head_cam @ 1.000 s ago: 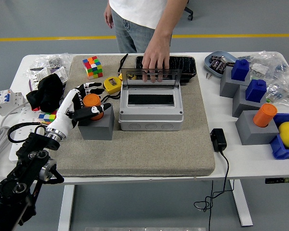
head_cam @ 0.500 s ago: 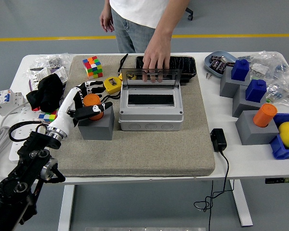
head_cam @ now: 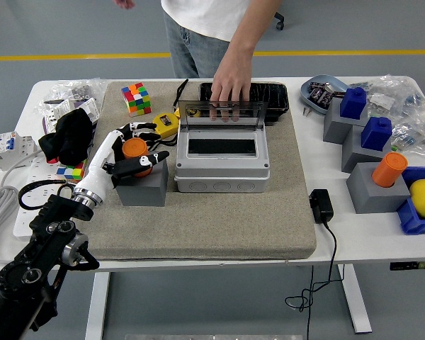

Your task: Fetch the battery,place it into the box,close the lid of the box

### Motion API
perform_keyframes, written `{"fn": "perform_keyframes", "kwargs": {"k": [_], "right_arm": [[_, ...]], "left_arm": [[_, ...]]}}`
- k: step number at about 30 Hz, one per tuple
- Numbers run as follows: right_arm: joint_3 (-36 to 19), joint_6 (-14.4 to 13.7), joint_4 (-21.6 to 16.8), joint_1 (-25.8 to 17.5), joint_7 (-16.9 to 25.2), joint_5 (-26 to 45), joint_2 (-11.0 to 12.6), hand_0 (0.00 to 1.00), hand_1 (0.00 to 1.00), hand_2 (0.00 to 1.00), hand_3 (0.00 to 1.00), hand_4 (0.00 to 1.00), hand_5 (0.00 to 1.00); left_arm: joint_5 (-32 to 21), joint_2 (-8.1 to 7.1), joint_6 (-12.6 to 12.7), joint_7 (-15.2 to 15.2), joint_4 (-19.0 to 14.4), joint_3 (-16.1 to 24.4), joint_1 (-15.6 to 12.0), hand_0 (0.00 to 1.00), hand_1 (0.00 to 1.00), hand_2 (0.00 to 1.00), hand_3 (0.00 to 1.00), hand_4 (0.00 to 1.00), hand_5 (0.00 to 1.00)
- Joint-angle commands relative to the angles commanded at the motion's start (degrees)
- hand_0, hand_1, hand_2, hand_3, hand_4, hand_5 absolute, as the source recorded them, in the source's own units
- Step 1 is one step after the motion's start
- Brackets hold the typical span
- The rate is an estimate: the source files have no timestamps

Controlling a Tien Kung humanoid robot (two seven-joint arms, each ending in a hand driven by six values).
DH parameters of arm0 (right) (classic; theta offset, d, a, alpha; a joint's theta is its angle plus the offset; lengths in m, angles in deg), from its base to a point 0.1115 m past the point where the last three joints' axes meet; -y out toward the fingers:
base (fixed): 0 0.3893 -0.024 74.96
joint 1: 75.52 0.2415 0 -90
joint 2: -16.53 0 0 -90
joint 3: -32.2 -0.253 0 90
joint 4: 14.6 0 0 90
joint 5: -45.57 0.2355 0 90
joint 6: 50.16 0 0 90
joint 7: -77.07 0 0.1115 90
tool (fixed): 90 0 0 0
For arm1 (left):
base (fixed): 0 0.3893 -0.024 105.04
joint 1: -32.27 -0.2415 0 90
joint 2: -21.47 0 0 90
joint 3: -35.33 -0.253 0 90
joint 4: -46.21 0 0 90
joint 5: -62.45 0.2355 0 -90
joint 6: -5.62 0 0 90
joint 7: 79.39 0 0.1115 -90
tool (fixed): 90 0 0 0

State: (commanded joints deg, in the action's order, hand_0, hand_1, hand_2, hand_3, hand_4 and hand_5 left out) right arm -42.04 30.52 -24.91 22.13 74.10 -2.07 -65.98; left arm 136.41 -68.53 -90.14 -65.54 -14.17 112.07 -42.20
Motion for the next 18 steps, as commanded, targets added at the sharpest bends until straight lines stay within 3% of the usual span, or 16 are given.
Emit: {"fn": "perform_keyframes", "kwargs": {"k": [2, 3, 8, 9, 14, 15, 18], "right_arm": [[0.0, 0.0, 0.0, 0.0, 0.0, 0.1, 0.0, 0.843, 0.831, 0.807, 0.832, 0.998, 0.998], [0.0, 0.0, 0.0, 0.0, 0.1, 0.1, 0.0, 0.843, 0.831, 0.807, 0.830, 0.998, 0.998], [0.0, -0.1, 0.0, -0.1, 0.0, 0.0, 0.0, 0.843, 0.831, 0.807, 0.830, 0.998, 0.998], [0.0, -0.1, 0.0, -0.1, 0.0, 0.0, 0.0, 0.843, 0.832, 0.807, 0.831, 0.998, 0.998], [-0.2, -0.1, 0.0, -0.1, 0.0, -0.1, 0.0, 0.843, 0.832, 0.807, 0.831, 0.998, 0.998], [-0.3, -0.1, 0.0, -0.1, 0.0, -0.2, 0.0, 0.843, 0.833, 0.808, 0.831, 0.998, 0.998], [-0.4, -0.1, 0.0, -0.2, 0.0, -0.2, 0.0, 0.843, 0.833, 0.808, 0.831, 0.998, 0.998]], "left_arm": [[-0.2, 0.00, 0.1, 0.0, 0.1, -0.2, 0.0, 0.565, 0.612, 0.500, 0.523, 0.998, 0.092], [-0.2, 0.00, 0.1, 0.0, 0.2, -0.3, 0.0, 0.446, 0.486, 0.403, 0.398, 0.998, 0.093], [-0.6, 0.00, 0.2, 0.0, 0.5, -0.8, 0.1, 0.446, 0.486, 0.403, 0.398, 0.998, 0.093], [-0.8, 0.00, 0.3, 0.0, 0.5, -1.0, 0.1, 0.236, 0.376, 0.308, 0.283, 0.998, 0.094], [-1.2, 0.00, 0.6, 0.0, 0.7, -1.4, 0.1, 0.236, 0.376, 0.308, 0.283, 0.998, 0.094], [-1.2, 0.00, 0.6, 0.0, 0.7, -1.4, 0.1, 0.113, 0.252, 0.223, 0.194, 0.998, 0.097], [-1.0, 0.00, 1.0, 0.0, 0.9, -1.7, 0.2, 0.113, 0.252, 0.223, 0.194, 0.998, 0.097]]}}
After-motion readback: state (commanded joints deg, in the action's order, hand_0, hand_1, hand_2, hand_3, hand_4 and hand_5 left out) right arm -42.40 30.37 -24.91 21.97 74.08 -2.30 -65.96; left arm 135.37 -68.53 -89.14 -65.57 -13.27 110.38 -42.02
